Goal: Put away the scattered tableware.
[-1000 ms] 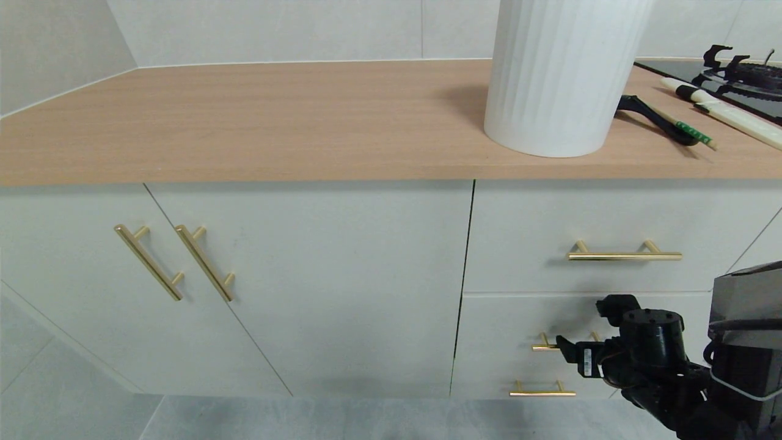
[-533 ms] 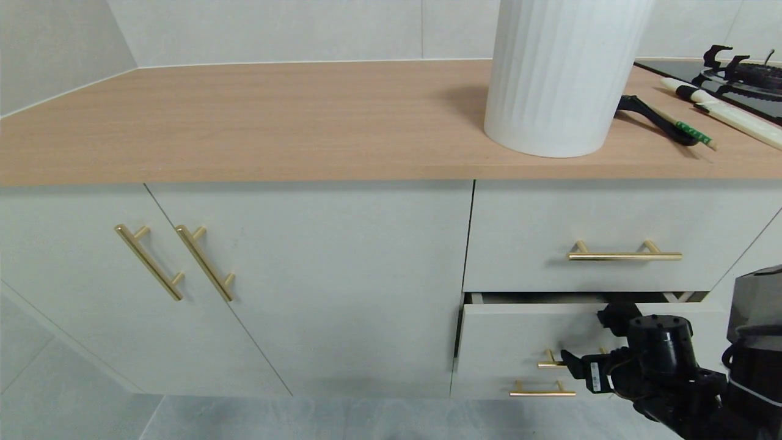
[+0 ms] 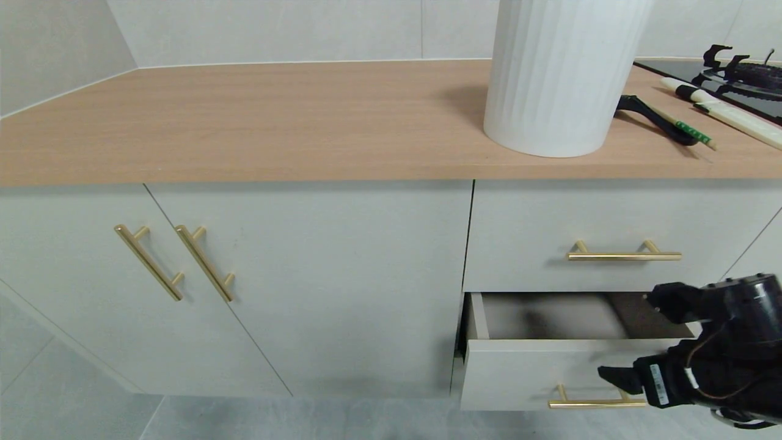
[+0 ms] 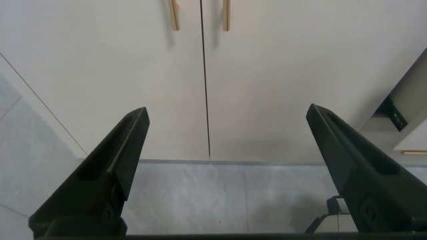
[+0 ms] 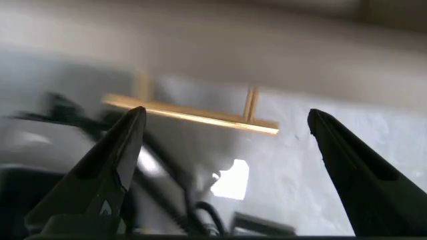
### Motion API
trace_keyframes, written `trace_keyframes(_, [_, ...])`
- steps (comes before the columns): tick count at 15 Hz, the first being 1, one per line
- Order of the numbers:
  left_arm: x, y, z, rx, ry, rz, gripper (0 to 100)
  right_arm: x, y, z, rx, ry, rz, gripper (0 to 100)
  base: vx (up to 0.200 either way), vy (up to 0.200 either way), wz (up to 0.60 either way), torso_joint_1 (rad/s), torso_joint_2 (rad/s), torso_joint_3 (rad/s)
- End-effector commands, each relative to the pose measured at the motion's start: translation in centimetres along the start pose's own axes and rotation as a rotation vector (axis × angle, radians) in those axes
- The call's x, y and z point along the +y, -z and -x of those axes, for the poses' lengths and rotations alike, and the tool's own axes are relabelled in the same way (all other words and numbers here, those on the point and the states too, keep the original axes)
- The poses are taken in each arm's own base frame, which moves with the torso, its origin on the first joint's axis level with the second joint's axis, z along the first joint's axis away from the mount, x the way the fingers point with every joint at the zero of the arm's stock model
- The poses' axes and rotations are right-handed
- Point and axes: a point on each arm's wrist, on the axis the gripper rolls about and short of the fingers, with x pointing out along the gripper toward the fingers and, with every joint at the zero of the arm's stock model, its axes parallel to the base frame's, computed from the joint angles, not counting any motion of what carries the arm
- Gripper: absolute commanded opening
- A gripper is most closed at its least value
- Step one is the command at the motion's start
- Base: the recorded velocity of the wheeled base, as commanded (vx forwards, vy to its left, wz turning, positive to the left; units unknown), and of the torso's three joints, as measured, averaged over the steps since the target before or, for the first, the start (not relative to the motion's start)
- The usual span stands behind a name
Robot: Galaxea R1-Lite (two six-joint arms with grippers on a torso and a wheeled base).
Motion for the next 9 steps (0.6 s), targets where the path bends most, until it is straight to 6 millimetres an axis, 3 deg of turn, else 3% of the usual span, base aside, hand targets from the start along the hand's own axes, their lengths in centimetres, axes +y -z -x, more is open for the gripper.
trace_keyframes(1, [0.0, 0.0, 0.0, 0.001, -0.001, 0.002, 100, -0.2, -3.1, 6.4, -0.249, -0.055, -0.048, 100, 0.000, 0.000, 0.00, 0.000, 0.00, 0.000])
trace_keyframes(4, [0.0, 0.0, 0.0, 0.001, -0.001, 0.000, 100, 0.0, -3.1, 4.1, -0.235, -0.054, -0.077, 100, 0.000, 0.000, 0.00, 0.000, 0.00, 0.000])
trace_keyframes(9, [0.0, 0.0, 0.0, 0.001, 0.001, 0.000, 100, 1.9, -0.9, -3.0, -0.215, 0.066, -0.045, 100, 0.000, 0.000, 0.00, 0.000, 0.00, 0.000])
